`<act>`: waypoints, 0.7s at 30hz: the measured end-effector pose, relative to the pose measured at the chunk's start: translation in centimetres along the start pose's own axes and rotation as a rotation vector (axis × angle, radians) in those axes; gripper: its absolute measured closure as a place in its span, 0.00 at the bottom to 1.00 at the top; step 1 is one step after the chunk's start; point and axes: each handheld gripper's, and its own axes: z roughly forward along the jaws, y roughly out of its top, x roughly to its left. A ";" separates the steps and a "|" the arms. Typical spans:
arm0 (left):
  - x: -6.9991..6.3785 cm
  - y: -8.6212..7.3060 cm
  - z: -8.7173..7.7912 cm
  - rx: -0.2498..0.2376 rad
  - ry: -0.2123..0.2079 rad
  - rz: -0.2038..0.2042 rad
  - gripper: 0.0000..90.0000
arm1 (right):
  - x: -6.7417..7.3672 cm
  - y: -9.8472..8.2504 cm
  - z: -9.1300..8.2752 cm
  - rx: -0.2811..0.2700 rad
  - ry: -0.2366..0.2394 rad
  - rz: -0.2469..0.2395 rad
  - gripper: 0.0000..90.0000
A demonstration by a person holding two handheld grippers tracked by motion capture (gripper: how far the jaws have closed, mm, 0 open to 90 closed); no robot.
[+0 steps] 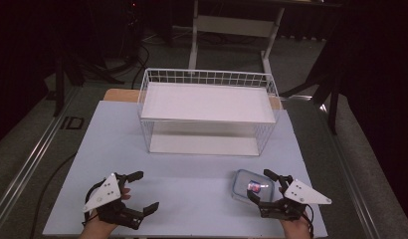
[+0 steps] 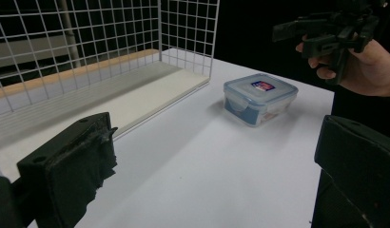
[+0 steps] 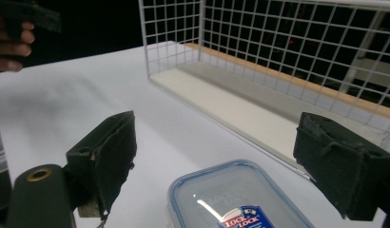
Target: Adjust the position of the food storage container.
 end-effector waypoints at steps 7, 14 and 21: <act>0.1 0.0 0.2 0.002 0.004 0.000 0.01 | 0.0 0.6 -0.6 -0.031 0.014 0.031 0.14; 0.0 0.0 0.2 0.003 0.009 0.006 0.01 | 0.6 1.7 -0.8 -0.043 0.025 0.039 0.14; 0.1 0.1 0.4 0.005 0.012 0.013 0.01 | 0.0 2.4 -1.5 -0.008 0.025 0.057 0.14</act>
